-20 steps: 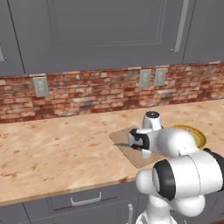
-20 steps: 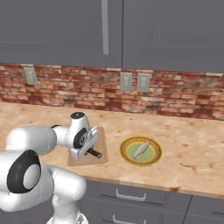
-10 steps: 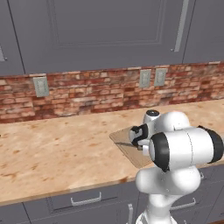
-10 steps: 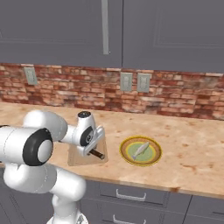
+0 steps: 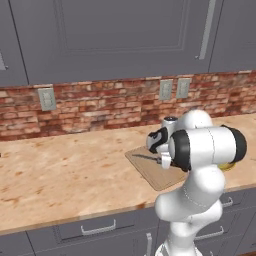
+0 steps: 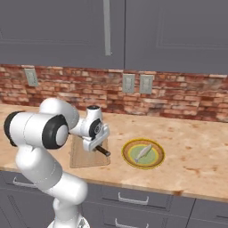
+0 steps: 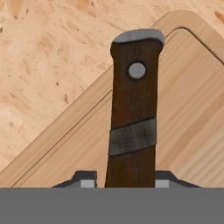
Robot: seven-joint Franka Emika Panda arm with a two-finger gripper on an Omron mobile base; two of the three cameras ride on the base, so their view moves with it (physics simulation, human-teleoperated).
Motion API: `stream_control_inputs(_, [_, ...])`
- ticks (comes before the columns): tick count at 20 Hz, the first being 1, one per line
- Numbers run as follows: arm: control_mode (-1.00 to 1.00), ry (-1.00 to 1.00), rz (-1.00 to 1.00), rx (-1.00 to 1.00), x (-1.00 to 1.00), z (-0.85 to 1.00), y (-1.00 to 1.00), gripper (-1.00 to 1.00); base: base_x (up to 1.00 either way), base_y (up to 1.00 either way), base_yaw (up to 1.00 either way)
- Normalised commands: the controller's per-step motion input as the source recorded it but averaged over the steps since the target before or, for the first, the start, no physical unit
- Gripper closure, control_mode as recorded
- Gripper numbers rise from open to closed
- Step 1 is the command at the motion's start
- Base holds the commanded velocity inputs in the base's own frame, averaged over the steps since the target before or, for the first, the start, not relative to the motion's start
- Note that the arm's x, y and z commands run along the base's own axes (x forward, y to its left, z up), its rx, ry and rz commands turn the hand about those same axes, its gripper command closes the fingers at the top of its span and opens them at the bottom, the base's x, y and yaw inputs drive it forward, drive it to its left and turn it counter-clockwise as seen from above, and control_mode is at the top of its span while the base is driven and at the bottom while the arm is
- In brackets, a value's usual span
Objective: Pick up the knife from the drawer and place it on the cutting board. Then place the meat from the plate to the cutting board.
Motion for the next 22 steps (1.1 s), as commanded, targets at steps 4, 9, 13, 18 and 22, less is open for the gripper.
stream_control_inputs(4, [-1.0, 0.0, 0.0, 0.0, -0.05, 0.0, 0.0, -1.0, 0.0, 0.0, 0.0])
stream_control_inputs(9, [-1.0, -0.14, 0.0, 0.0, -0.28, 0.12, 0.0, -1.0, 0.0, 0.0, 0.0])
stream_control_inputs(13, [-1.0, -0.11, -0.02, 0.0, -0.26, 0.53, 0.0, -1.0, 0.0, 0.0, 0.0])
stream_control_inputs(18, [-1.0, 0.02, -0.11, 0.0, -0.04, 0.53, -0.12, -1.0, 0.0, 0.0, 0.0])
stream_control_inputs(22, [-1.0, 0.11, -0.25, 0.0, 0.0, 0.41, -0.28, -1.0, 0.0, 0.0, 0.0])
